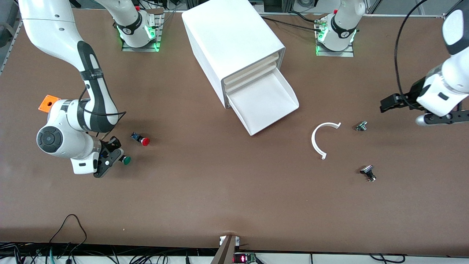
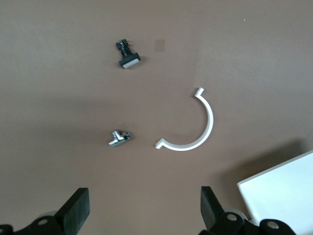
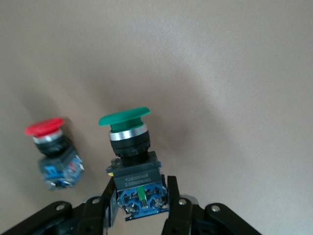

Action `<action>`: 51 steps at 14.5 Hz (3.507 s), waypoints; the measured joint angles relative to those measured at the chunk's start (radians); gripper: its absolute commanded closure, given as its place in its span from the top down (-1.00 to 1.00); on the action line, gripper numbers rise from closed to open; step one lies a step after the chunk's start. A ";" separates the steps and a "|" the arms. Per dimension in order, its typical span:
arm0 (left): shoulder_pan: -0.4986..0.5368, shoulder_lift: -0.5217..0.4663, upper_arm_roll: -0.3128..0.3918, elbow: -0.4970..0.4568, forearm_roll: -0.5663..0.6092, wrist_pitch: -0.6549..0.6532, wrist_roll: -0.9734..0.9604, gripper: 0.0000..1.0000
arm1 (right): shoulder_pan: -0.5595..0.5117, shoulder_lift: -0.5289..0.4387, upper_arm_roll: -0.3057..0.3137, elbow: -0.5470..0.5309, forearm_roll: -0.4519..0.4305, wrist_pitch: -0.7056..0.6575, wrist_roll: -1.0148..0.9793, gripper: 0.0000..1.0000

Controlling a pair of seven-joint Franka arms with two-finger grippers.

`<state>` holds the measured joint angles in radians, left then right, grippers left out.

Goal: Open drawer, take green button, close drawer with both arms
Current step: 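Place the green button on the table while the left gripper approaches the drawer, then push the drawer shut with the left gripper while the right gripper retracts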

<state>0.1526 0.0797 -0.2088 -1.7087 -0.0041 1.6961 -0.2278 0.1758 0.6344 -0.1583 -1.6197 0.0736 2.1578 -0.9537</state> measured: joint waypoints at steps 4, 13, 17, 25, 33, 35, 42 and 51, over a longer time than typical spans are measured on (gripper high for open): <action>-0.004 0.042 -0.073 -0.027 0.000 0.042 -0.194 1.00 | -0.013 0.035 0.001 -0.009 0.017 0.041 -0.108 -0.30; -0.035 0.139 -0.211 -0.184 -0.002 0.303 -0.558 1.00 | -0.087 0.084 0.006 -0.025 0.164 0.113 -0.418 1.00; -0.080 0.209 -0.212 -0.200 -0.030 0.416 -0.652 1.00 | -0.085 0.033 0.029 0.003 0.173 0.057 -0.374 1.00; -0.183 0.358 -0.207 -0.227 -0.034 0.633 -0.800 1.00 | -0.079 -0.102 0.092 0.064 0.176 -0.075 -0.039 1.00; -0.253 0.442 -0.181 -0.234 -0.033 0.732 -0.855 1.00 | 0.102 -0.172 0.114 0.242 0.128 -0.346 0.733 1.00; -0.263 0.442 -0.181 -0.246 -0.033 0.732 -0.855 1.00 | 0.099 -0.194 0.088 0.246 0.084 -0.397 0.761 1.00; -0.293 0.437 -0.183 -0.294 -0.033 0.731 -0.868 1.00 | 0.015 -0.290 -0.040 0.248 -0.048 -0.480 0.728 1.00; -0.301 0.395 -0.344 -0.332 -0.033 0.610 -1.015 1.00 | -0.177 -0.498 0.046 0.094 -0.064 -0.512 0.549 1.00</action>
<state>-0.1483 0.4745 -0.5528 -2.0408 -0.0375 2.3056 -1.2430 -0.0016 0.1366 -0.1121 -1.5255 0.0100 1.6455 -0.4046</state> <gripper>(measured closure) 0.000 0.000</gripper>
